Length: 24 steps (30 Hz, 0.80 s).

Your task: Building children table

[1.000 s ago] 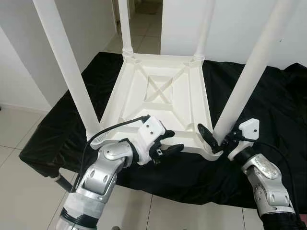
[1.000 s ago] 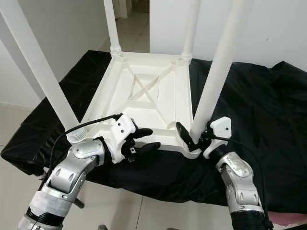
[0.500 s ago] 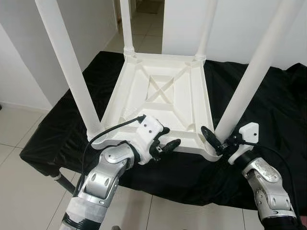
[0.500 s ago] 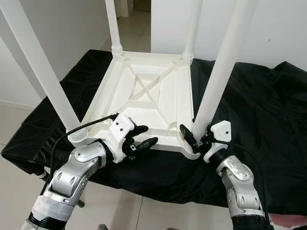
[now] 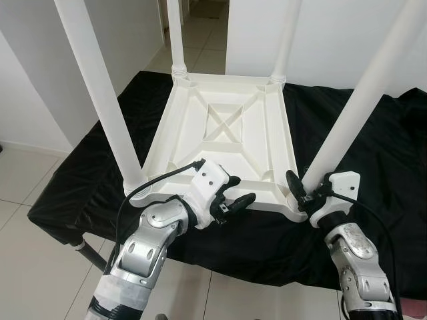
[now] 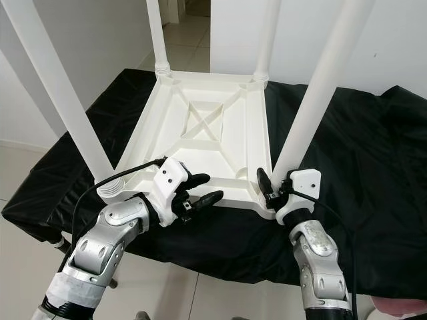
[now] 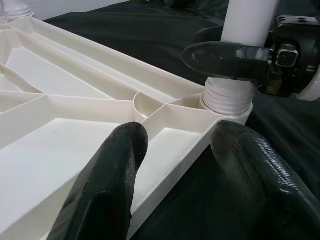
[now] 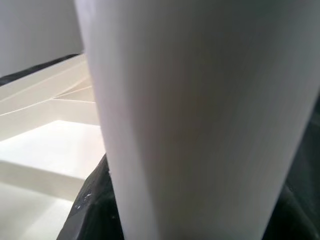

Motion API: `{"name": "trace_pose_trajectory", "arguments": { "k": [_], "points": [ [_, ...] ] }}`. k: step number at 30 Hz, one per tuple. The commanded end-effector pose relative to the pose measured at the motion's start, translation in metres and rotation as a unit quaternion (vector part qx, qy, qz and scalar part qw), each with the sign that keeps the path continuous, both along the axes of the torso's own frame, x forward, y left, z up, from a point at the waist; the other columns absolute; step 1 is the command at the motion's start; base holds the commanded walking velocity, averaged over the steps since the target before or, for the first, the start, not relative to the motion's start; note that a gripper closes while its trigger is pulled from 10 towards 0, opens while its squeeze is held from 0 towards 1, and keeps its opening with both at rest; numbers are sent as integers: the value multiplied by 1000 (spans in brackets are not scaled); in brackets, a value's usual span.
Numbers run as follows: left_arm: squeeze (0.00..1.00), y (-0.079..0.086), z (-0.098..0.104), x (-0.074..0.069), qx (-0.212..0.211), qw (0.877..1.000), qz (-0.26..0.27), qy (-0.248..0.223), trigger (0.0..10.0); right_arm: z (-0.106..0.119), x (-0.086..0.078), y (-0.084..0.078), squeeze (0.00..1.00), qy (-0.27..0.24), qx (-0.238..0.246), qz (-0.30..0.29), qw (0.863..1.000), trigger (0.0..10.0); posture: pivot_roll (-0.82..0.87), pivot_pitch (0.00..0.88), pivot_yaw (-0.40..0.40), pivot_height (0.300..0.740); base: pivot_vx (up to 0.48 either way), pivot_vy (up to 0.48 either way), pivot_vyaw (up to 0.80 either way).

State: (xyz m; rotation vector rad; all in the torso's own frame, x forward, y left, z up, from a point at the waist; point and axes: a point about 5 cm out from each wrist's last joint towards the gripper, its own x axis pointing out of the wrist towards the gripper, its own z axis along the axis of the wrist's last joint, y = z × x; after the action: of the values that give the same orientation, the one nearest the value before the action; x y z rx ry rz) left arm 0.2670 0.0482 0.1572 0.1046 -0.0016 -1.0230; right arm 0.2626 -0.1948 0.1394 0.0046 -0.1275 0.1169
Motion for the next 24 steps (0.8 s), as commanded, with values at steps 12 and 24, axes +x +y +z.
{"name": "trace_pose_trajectory", "arguments": {
  "k": [12, 24],
  "points": [
    [0, 4, -5, 8, 22, 999, 45, -6, 10000, -14, 10, 31, 0, 35, 73, -179, 981, 10000, -109, 0, 38, 740, 0, 0, 0],
    [0, -6, -2, 8, 14, 1000, 8, -24, 10000, 8, 7, 47, 1000, -25, 62, -99, 993, 10000, -132, 1, 32, 740, 0, 0, 0]
  ]
}}
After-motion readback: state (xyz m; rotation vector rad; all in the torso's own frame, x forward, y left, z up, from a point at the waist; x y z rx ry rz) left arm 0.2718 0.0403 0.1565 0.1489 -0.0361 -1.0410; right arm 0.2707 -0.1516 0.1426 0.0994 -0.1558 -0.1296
